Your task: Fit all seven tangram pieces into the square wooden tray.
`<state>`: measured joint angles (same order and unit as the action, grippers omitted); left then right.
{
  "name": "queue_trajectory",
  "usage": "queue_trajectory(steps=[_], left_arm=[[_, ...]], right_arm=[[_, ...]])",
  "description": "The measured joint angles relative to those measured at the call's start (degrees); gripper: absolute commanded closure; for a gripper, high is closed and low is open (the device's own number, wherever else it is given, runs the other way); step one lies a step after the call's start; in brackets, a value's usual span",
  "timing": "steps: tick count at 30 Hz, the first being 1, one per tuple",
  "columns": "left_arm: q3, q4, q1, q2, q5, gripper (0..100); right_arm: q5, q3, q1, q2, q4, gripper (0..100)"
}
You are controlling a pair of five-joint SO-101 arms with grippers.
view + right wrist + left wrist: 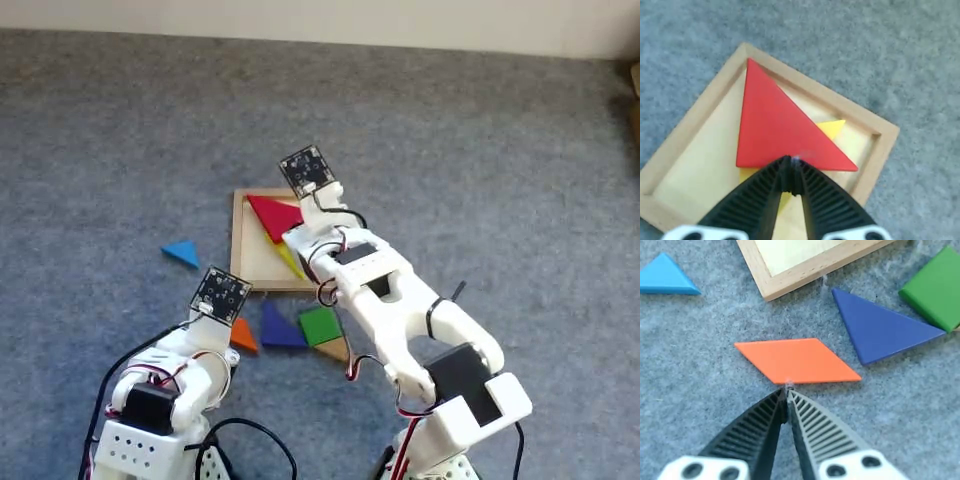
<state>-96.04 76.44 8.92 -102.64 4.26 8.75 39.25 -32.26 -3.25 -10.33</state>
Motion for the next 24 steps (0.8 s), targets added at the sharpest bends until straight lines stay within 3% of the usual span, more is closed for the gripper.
queue_trajectory(steps=[17, 24], left_arm=[[0.0, 0.0, 0.0, 0.0, 0.0, 99], [0.0, 0.0, 0.0, 0.0, 0.0, 99]], right_arm=[[0.26, -1.41, -2.46, -2.9, -5.27, 98.9], [8.26, -3.25, -2.29, -4.66, -8.09, 99.0]])
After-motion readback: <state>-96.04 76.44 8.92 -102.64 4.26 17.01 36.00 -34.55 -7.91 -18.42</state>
